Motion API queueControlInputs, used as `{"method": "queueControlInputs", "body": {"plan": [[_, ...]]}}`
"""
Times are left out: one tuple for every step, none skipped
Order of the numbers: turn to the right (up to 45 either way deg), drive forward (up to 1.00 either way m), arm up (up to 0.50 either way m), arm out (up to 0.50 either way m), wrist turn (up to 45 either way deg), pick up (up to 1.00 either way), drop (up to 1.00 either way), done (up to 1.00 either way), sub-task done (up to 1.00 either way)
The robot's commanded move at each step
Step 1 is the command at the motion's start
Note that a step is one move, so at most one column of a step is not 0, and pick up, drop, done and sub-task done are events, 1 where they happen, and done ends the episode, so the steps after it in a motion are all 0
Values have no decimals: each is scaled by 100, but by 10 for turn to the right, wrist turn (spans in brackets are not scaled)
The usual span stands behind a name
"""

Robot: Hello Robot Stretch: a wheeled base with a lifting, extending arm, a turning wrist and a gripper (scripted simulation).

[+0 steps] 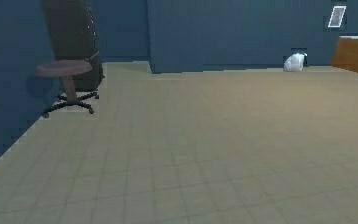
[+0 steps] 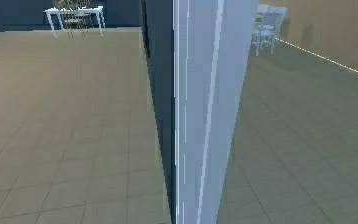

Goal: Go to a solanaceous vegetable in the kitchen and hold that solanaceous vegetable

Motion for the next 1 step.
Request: {"method": "queueControlInputs", "body": {"plan": [[450, 0, 0, 0, 0, 0, 0, 0, 0]]}}
